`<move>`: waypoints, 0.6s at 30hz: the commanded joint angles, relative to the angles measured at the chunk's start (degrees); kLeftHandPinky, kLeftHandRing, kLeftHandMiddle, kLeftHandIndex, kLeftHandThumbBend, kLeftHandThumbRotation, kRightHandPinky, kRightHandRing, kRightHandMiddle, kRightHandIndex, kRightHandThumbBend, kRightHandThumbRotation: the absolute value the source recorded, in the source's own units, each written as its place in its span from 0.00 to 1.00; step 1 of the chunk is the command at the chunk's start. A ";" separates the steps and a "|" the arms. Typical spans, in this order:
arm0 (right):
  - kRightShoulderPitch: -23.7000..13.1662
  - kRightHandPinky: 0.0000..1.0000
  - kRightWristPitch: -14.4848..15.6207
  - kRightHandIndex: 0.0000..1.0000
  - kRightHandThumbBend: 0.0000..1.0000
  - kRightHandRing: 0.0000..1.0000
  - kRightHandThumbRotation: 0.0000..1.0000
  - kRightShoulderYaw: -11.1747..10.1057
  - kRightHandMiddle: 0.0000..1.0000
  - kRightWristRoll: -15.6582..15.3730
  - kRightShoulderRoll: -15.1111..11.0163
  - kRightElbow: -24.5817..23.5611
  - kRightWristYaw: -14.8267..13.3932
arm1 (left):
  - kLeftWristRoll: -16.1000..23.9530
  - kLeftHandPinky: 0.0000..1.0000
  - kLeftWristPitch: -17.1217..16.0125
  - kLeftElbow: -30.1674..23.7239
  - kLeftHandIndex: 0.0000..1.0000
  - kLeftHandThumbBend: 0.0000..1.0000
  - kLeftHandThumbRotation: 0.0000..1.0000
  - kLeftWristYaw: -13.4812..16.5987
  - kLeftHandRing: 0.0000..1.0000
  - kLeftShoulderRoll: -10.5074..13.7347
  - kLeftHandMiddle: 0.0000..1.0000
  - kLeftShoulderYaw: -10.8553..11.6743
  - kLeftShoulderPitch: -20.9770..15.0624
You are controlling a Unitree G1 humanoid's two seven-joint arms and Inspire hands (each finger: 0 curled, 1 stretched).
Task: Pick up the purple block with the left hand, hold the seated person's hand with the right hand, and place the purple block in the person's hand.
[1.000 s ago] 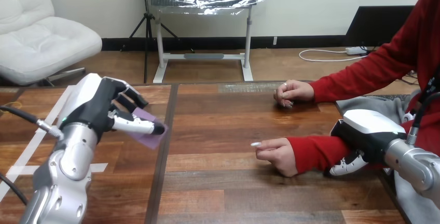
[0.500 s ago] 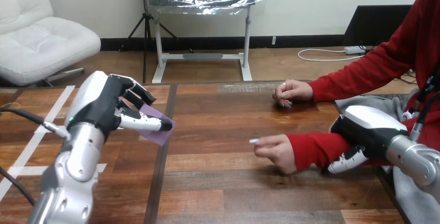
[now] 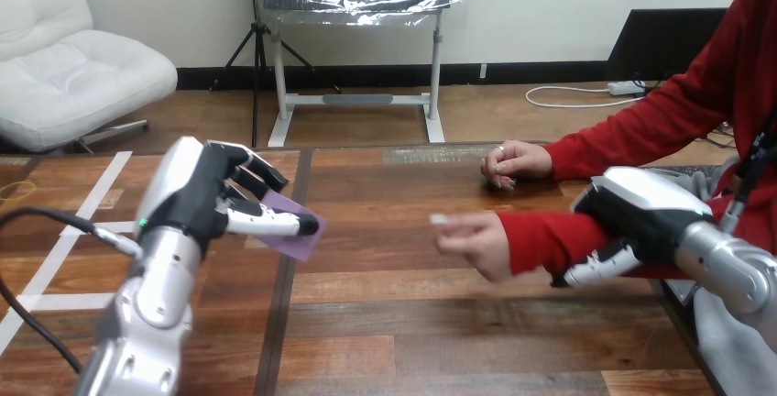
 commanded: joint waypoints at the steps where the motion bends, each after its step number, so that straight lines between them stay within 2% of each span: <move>1: -4.92 0.33 -0.87 0.37 0.73 0.36 0.28 -2.56 0.39 2.89 1.95 -5.33 0.73 | -0.26 0.34 -3.65 2.33 0.44 0.73 0.00 2.42 0.40 -1.73 0.43 0.40 -4.38; 7: -4.99 0.35 -1.66 0.40 0.73 0.38 0.23 -3.22 0.42 4.55 2.66 -6.95 1.53 | -0.33 0.34 -5.79 4.51 0.44 0.74 0.00 3.68 0.39 -3.22 0.43 0.02 -5.02; 18: -5.44 0.27 0.15 0.33 0.74 0.30 0.22 -3.31 0.33 4.84 4.34 -10.06 1.98 | -0.87 0.33 -8.60 7.61 0.44 0.73 0.00 5.11 0.39 -6.00 0.43 -0.19 -6.47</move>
